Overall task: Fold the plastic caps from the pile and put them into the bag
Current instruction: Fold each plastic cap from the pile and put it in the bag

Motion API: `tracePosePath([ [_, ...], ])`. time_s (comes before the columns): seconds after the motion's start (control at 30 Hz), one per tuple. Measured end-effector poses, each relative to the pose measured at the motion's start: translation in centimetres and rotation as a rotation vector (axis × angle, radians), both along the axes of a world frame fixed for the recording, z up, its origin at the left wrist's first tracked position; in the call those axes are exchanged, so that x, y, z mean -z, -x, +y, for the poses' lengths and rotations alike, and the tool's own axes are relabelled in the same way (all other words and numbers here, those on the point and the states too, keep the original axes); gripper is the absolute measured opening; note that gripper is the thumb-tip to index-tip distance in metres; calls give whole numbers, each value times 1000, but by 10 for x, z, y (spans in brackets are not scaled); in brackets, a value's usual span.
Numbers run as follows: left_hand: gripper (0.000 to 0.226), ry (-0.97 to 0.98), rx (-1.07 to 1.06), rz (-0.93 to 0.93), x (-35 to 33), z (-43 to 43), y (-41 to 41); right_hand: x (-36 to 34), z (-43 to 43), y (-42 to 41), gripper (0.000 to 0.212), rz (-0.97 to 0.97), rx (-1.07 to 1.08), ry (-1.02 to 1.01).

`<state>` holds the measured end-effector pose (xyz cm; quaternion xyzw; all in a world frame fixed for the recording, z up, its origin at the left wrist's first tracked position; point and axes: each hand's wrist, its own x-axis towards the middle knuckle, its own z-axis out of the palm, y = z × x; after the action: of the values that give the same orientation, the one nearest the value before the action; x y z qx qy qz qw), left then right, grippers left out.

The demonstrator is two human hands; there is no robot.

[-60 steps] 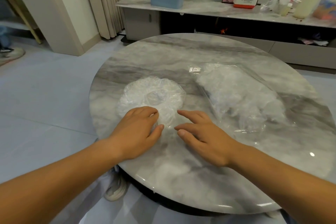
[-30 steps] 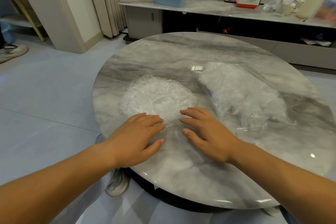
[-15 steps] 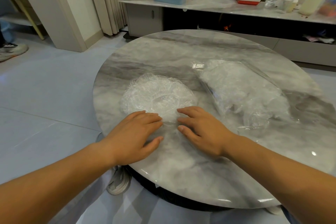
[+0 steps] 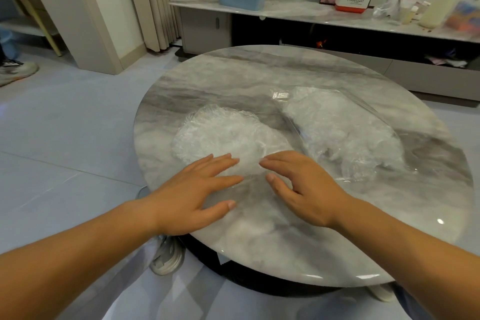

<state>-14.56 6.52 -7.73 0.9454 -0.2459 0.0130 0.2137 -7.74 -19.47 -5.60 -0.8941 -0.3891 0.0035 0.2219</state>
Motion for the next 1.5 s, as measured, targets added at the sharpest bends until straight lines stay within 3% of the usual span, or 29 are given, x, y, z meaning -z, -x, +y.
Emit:
tracePosePath([
  [0.23, 52, 52, -7, -36, -7, -9, 28, 0, -24, 43, 41, 41, 7, 0],
  [0.43, 42, 298, -120, 222, -10, -37, 34, 9, -50, 59, 24, 355, 158, -121],
  [0.57, 50, 381, -218, 392, -6, -55, 23, 20, -56, 58, 21, 380, 166, -65],
  [0.67, 47, 317, -283, 377, 1, -61, 9, 25, -58, 55, 26, 293, 131, -7],
  [0.8, 28, 358, -400, 405, 4, -61, -6, 29, -62, 54, 49, 150, 69, 97],
  [1.03, 31, 226, -480, 261, 12, -61, -5, 29, -61, 51, 49, 110, 87, 65],
  [1.2, 36, 222, -428, 131, 16, -63, 0, 18, -36, 32, 30, 222, 194, -108],
  [1.33, 47, 202, -424, 23, 17, -65, 1, 16, -13, 5, 25, 321, 289, -74],
  [1.5, 62, 240, -554, 95, 16, -65, 0, 13, -1, -15, 13, 440, 336, -84],
])
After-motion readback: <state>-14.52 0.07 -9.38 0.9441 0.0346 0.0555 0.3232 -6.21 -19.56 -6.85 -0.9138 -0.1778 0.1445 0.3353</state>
